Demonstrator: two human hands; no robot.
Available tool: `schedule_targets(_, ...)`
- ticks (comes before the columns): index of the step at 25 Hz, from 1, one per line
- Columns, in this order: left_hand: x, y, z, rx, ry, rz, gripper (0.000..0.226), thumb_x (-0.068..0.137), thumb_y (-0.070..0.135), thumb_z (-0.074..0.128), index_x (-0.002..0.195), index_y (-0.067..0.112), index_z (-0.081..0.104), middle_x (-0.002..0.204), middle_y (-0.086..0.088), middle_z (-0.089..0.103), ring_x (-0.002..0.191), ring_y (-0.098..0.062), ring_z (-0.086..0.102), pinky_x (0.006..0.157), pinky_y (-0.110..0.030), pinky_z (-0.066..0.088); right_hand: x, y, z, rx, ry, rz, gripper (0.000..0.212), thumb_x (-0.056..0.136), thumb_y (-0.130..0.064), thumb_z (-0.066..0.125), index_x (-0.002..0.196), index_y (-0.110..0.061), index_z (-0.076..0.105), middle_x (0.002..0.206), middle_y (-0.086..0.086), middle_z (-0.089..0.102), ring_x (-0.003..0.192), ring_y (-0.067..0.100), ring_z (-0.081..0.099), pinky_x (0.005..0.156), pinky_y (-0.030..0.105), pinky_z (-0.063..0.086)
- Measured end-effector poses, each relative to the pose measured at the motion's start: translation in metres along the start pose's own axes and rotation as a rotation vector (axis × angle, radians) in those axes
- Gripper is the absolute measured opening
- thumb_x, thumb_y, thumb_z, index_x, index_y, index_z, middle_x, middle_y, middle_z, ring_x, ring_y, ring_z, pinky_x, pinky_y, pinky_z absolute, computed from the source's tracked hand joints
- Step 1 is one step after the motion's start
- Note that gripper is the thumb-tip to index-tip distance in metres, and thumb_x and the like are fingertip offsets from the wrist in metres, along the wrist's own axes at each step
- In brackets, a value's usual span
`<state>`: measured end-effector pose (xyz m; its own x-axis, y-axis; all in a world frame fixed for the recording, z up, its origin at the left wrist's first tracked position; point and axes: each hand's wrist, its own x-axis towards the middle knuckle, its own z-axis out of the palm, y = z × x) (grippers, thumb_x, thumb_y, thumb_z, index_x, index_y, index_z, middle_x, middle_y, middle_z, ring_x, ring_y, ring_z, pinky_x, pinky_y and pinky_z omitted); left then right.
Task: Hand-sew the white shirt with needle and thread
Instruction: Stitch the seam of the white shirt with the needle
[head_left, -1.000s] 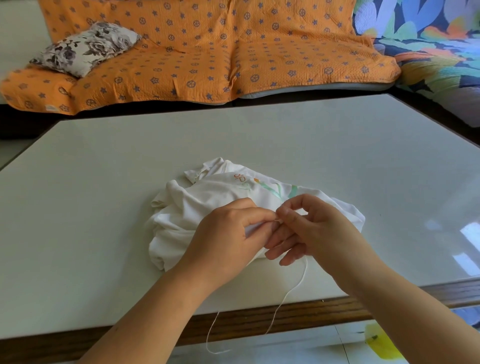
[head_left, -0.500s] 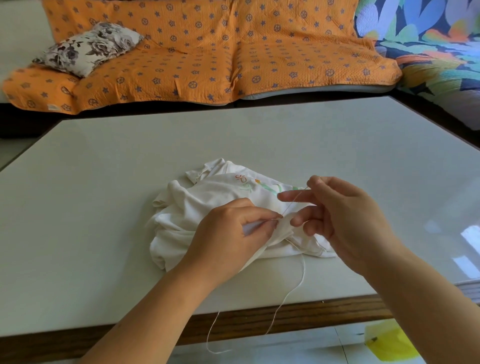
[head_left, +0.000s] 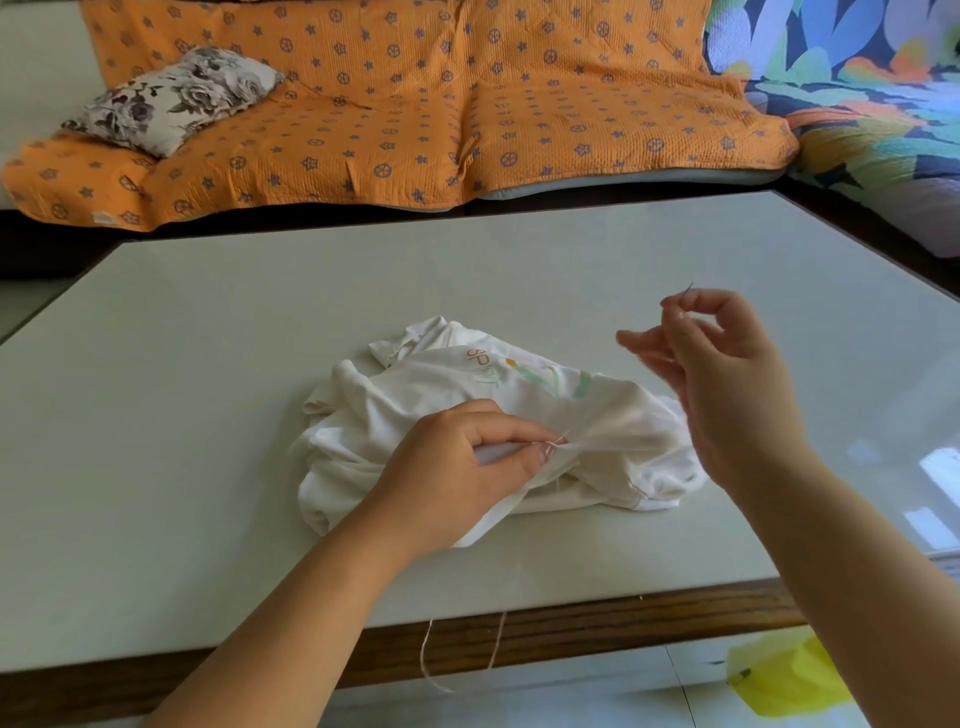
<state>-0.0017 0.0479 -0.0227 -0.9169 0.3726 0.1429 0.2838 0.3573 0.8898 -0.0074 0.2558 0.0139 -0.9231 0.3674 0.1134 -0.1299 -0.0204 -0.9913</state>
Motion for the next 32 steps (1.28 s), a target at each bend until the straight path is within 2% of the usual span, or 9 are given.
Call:
schedule_targets(3, -0.001, 0.001, -0.001, -0.002, -0.029, -0.002, 0.017, 0.088, 0.026, 0.071, 0.093, 0.041, 0.077, 0.090, 0.011, 0.067, 0.094, -0.003, 0.065, 0.094, -0.023, 0.050, -0.001, 0.003, -0.003, -0.404, -0.045, -0.154, 0.014, 0.096, -0.024, 0.054, 0.090, -0.036, 0.058, 0.073, -0.002, 0.072, 0.082, 0.019, 0.068, 0.085, 0.042, 0.054)
schedule_targets(7, 0.001, -0.001, -0.002, 0.016, -0.045, -0.013, 0.015, 0.088, 0.028, 0.070, 0.095, 0.039, 0.077, 0.090, 0.014, 0.066, 0.095, -0.002, 0.063, 0.092, -0.020, 0.049, -0.011, -0.001, -0.003, -0.704, -0.354, -0.266, 0.027, 0.097, -0.014, 0.050, 0.109, -0.037, 0.060, 0.068, -0.008, 0.060, 0.069, 0.005, 0.059, 0.063, 0.015, 0.046)
schedule_targets(13, 0.001, -0.002, 0.000, 0.061, -0.006, 0.034, 0.015, 0.087, 0.031, 0.070, 0.096, 0.042, 0.076, 0.088, 0.014, 0.065, 0.092, -0.006, 0.064, 0.090, -0.033, 0.052, -0.023, -0.003, -0.005, -0.888, -0.652, -0.217, 0.022, 0.094, -0.027, 0.049, 0.096, -0.035, 0.069, 0.088, -0.019, 0.054, 0.080, -0.005, 0.052, 0.068, 0.009, 0.037)
schedule_targets(16, 0.002, -0.003, 0.002, 0.074, 0.015, 0.057, 0.014, 0.087, 0.035, 0.072, 0.098, 0.044, 0.073, 0.088, 0.013, 0.065, 0.091, -0.008, 0.065, 0.088, -0.042, 0.053, -0.024, -0.003, -0.007, -0.883, -0.636, -0.282, 0.018, 0.083, -0.041, 0.059, 0.089, -0.030, 0.072, 0.084, -0.014, 0.057, 0.077, 0.000, 0.054, 0.067, 0.012, 0.042)
schedule_targets(20, 0.002, -0.004, 0.003, 0.097, 0.022, 0.065, 0.014, 0.087, 0.036, 0.071, 0.098, 0.044, 0.073, 0.088, 0.015, 0.065, 0.090, -0.007, 0.065, 0.087, -0.043, 0.053, -0.022, -0.001, -0.006, -0.894, -0.527, -0.332, 0.009, 0.088, -0.026, 0.064, 0.081, -0.022, 0.069, 0.081, -0.011, 0.057, 0.077, 0.003, 0.054, 0.067, 0.013, 0.042)
schedule_targets(23, 0.002, -0.004, 0.002, 0.085, 0.019, 0.062, 0.012, 0.087, 0.037, 0.070, 0.097, 0.042, 0.074, 0.087, 0.015, 0.065, 0.090, -0.007, 0.065, 0.089, -0.040, 0.054, -0.013, 0.000, -0.010, -0.889, -0.228, -0.379, 0.011, 0.092, -0.022, 0.058, 0.083, -0.021, 0.064, 0.085, -0.010, 0.054, 0.073, 0.003, 0.053, 0.066, 0.005, 0.037)
schedule_targets(25, 0.001, -0.004, 0.002, 0.077, 0.012, 0.053, 0.013, 0.088, 0.031, 0.071, 0.094, 0.042, 0.075, 0.087, 0.012, 0.064, 0.090, -0.007, 0.065, 0.091, -0.038, 0.053, -0.003, 0.000, -0.016, -0.895, -0.038, -0.333, 0.015, 0.095, -0.021, 0.055, 0.090, -0.016, 0.068, 0.090, -0.006, 0.053, 0.072, 0.006, 0.050, 0.064, 0.011, 0.034)
schedule_targets(28, 0.001, -0.003, 0.001, 0.073, 0.001, 0.038, 0.014, 0.088, 0.030, 0.070, 0.095, 0.041, 0.076, 0.088, 0.010, 0.065, 0.091, -0.007, 0.066, 0.092, -0.039, 0.053, 0.002, 0.005, -0.021, -0.975, -0.077, -0.277, 0.019, 0.096, -0.018, 0.054, 0.096, -0.013, 0.071, 0.094, -0.003, 0.055, 0.084, 0.014, 0.055, 0.066, 0.013, 0.028)
schedule_targets(32, 0.001, -0.001, 0.002, 0.076, 0.003, 0.025, 0.011, 0.086, 0.033, 0.071, 0.094, 0.039, 0.077, 0.088, 0.012, 0.066, 0.091, -0.006, 0.064, 0.090, -0.038, 0.051, -0.016, -0.006, -0.012, -0.880, -0.256, -0.440, 0.023, 0.096, -0.018, 0.051, 0.101, -0.020, 0.074, 0.086, -0.013, 0.054, 0.073, -0.002, 0.054, 0.068, 0.003, 0.035)
